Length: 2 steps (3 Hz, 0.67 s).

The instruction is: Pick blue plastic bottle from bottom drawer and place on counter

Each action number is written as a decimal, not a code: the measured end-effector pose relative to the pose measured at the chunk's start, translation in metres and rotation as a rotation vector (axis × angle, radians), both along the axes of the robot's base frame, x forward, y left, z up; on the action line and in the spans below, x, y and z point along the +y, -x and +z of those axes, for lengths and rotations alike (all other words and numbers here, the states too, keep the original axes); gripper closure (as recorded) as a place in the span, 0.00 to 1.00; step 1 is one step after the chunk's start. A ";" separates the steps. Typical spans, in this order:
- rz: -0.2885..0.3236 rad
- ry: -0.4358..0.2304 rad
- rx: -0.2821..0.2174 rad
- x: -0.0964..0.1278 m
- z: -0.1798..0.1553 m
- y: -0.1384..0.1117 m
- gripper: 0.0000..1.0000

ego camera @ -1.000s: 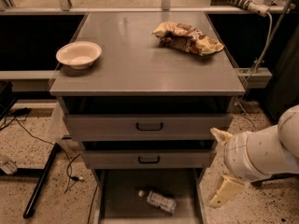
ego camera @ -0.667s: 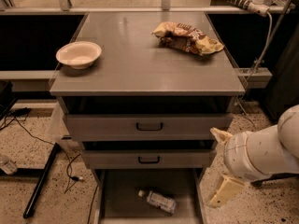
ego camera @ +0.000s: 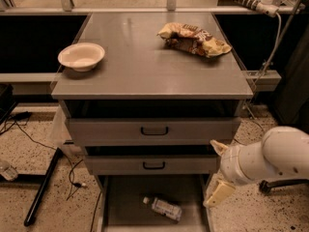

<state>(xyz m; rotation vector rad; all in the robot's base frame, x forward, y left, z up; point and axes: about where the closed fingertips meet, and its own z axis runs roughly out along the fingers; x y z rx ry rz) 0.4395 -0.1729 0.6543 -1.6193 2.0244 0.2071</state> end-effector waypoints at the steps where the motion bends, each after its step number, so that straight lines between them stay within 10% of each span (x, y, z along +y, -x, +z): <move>1: -0.017 -0.004 -0.057 -0.009 -0.056 -0.029 0.00; 2: -0.049 -0.019 -0.102 -0.019 -0.102 -0.053 0.00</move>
Offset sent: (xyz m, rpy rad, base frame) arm 0.0802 -0.0378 -0.1418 0.0218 -0.1674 -0.0799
